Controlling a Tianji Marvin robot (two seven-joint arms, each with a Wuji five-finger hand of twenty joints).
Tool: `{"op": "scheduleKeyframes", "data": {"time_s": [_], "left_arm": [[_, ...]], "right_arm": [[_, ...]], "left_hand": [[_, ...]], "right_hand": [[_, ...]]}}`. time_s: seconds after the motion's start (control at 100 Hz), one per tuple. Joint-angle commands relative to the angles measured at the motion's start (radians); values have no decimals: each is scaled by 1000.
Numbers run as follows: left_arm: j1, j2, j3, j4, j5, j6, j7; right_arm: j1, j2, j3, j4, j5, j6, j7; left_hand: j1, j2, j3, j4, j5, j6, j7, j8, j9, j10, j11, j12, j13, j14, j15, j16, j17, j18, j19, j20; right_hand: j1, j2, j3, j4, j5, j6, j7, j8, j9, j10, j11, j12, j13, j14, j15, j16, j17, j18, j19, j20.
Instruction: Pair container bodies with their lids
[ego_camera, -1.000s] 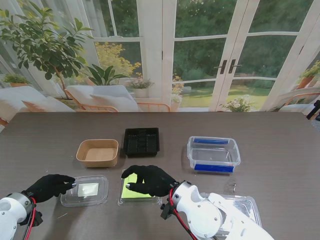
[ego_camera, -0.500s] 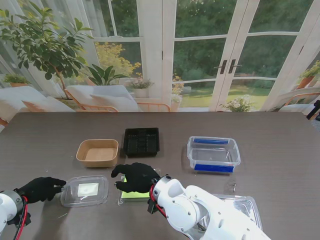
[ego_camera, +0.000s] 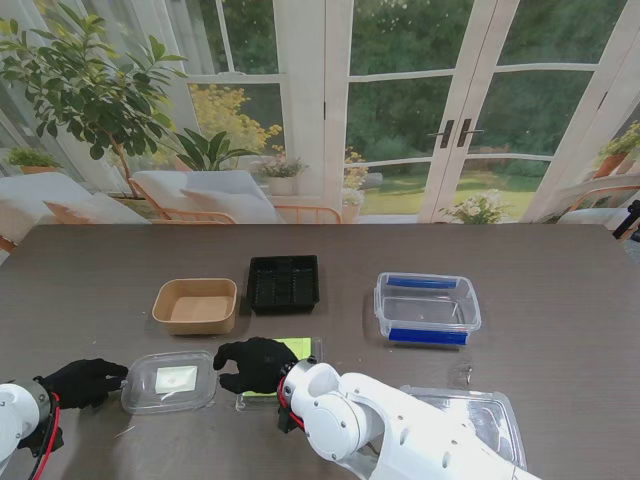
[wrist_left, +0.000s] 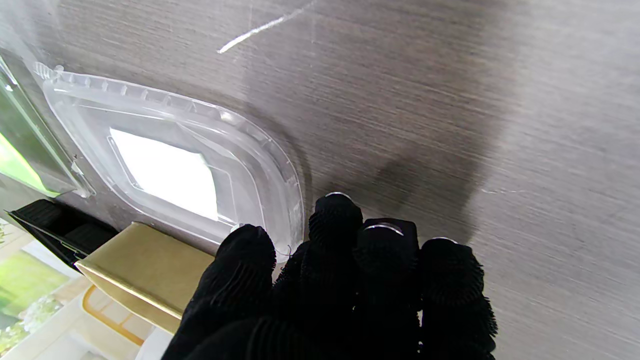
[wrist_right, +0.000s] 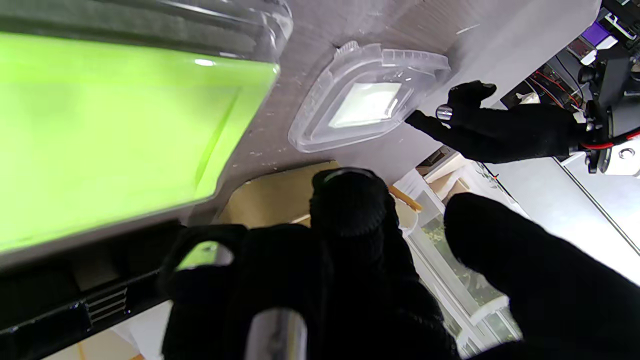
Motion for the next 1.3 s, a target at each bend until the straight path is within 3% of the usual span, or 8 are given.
{"op": "scheduleKeyframes", "data": {"time_s": [0.0, 0.14, 0.44, 0.75, 1.29], "left_arm": [[-3, 0, 3, 6, 3, 4, -23], [-8, 3, 12, 5, 16, 10, -36], [-5, 5, 18, 2, 18, 0, -47], [1, 3, 20, 7, 18, -16, -31], [9, 4, 31, 3, 6, -10, -38]], "right_arm": [[5, -11, -11, 14, 6, 5, 22], [29, -30, -41, 44, 22, 15, 29], [83, -83, -103, 112, 38, 39, 33], [135, -126, -161, 176, 12, 102, 50], [194, -199, -224, 277, -11, 181, 72]], "left_hand": [[37, 56, -13, 27, -16, 21, -5, 5, 39, 6, 45, 33, 56, -22, 76, 15, 35, 15, 78, 30], [27, 59, -15, 26, -14, 37, -4, 5, 56, -1, 66, 47, 81, -28, 98, 7, 65, 22, 100, 34], [21, 56, -13, 26, -11, 34, -4, 5, 58, -3, 62, 47, 84, -29, 103, -5, 71, 20, 103, 27], [30, 55, -11, 26, -13, 28, -5, 5, 40, 5, -6, 7, 59, -6, 31, -37, 46, 21, 84, 12], [53, 54, -8, 25, -18, 30, -6, 5, 35, 4, -9, 3, 54, -7, 21, -36, 36, 19, 75, 8]], "right_hand": [[-40, 2, 53, 25, 7, -8, -1, -17, 105, 34, 79, 25, 5, -143, 95, 32, 405, -69, 229, 59], [-43, 4, 51, 26, 7, 3, -3, -18, 105, 11, 149, 20, 6, -166, 96, 70, 412, -92, 229, 105], [-61, 9, 46, 34, 7, 32, 5, -14, 106, -14, 196, 11, 7, -193, 95, 96, 417, -118, 229, 128], [-78, 17, 38, 50, -32, 86, 32, -1, 104, -27, 199, -7, 9, -212, 86, 106, 418, -130, 229, 134], [-85, 42, 4, 55, -108, 172, 92, 22, 104, -35, 201, -16, 9, -217, 83, 104, 418, -139, 229, 126]]}}
